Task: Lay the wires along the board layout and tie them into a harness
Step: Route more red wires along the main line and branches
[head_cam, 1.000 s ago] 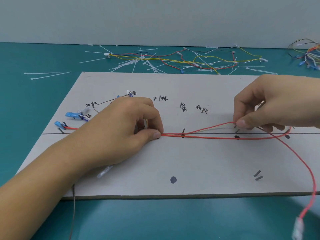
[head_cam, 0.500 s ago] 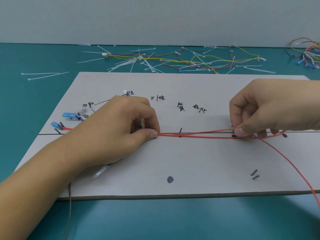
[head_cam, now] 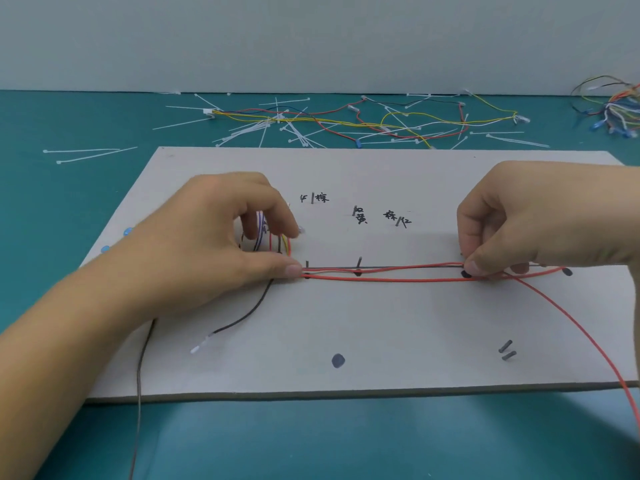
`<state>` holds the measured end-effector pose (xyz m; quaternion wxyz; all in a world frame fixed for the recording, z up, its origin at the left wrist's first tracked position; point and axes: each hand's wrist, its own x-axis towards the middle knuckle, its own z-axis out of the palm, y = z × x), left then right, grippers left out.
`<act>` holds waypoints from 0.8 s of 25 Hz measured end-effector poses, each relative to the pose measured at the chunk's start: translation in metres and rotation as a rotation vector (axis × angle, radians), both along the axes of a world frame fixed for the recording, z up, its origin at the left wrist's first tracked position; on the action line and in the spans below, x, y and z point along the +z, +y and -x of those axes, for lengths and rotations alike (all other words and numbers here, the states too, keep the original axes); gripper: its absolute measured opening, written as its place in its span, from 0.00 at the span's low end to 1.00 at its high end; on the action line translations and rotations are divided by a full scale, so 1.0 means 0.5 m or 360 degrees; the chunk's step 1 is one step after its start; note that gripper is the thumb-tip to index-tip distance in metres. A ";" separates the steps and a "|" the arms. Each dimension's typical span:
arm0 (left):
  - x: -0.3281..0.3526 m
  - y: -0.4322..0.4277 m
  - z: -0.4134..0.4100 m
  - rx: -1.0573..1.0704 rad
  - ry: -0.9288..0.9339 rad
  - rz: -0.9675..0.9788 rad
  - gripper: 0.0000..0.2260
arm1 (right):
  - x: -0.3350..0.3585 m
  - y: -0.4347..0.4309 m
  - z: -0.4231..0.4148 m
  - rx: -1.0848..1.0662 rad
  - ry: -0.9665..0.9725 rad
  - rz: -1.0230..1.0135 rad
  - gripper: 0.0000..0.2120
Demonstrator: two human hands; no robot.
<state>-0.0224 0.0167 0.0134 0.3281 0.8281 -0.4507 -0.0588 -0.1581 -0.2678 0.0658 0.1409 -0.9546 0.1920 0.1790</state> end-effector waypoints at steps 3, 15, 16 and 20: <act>0.009 0.023 -0.023 0.0062 0.0024 -0.0069 0.17 | 0.000 -0.002 -0.002 0.0003 -0.0014 -0.0025 0.04; 0.004 0.031 -0.033 -0.0057 0.0038 -0.0166 0.13 | 0.000 -0.008 0.000 -0.0033 -0.0023 -0.0090 0.04; 0.003 0.028 -0.029 -0.0056 0.0027 -0.0154 0.12 | 0.001 -0.005 0.000 -0.0035 -0.0024 -0.0084 0.04; -0.005 0.003 0.003 -0.0066 -0.0019 -0.0058 0.09 | 0.005 0.014 0.002 -0.0051 -0.0036 0.0001 0.04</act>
